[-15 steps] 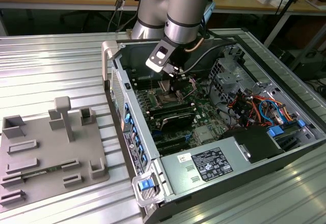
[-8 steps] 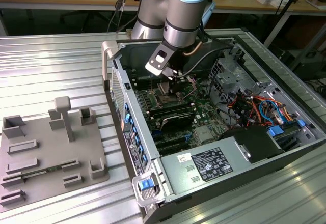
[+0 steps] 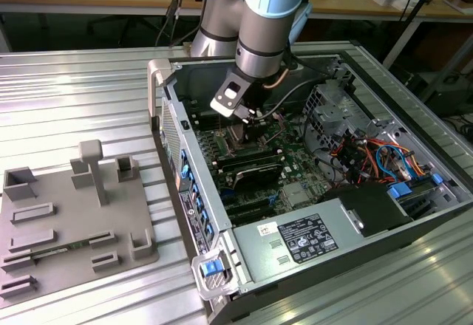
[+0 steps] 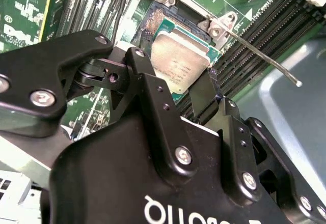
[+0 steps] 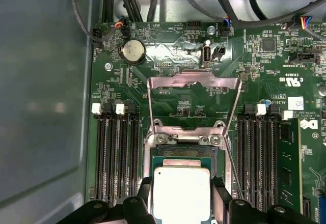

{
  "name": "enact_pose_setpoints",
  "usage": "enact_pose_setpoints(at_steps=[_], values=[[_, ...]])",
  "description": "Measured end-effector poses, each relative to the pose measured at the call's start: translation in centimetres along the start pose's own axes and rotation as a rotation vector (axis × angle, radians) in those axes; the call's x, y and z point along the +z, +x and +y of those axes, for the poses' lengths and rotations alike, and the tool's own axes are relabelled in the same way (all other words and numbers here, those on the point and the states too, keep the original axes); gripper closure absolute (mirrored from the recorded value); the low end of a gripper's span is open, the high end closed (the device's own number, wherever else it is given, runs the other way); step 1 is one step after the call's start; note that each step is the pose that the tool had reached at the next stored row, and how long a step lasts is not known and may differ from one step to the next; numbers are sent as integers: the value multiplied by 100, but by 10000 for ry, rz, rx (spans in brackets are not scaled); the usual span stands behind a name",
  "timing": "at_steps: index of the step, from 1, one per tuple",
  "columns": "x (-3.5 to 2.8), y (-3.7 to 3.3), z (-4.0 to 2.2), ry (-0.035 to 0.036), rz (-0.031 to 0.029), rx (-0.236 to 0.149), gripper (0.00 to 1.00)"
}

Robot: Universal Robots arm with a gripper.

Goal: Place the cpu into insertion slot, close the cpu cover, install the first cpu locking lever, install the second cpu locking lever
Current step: 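Place the cpu into insertion slot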

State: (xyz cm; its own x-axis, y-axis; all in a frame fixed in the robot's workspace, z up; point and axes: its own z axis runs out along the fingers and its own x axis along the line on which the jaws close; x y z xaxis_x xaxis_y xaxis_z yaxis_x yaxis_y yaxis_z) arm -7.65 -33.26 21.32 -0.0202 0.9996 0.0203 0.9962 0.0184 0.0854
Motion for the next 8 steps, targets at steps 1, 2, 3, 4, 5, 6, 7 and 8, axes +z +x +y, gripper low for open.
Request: enact_pose_setpoints(at_steps=[1, 2, 3, 4, 5, 6, 7, 8], values=[[5, -3, -1, 2, -3, 0, 45], [6, -6, -1, 3, -3, 0, 45], [7, -10, -1, 3, -3, -1, 45], [8, -15, -1, 3, -3, 0, 45], [11, -19, 0, 1, -1, 5, 45], [14, -20, 0, 1, -3, 6, 45], [19, -21, 0, 2, -21, 5, 45], [22, -21, 0, 3, -62, 1, 45]])
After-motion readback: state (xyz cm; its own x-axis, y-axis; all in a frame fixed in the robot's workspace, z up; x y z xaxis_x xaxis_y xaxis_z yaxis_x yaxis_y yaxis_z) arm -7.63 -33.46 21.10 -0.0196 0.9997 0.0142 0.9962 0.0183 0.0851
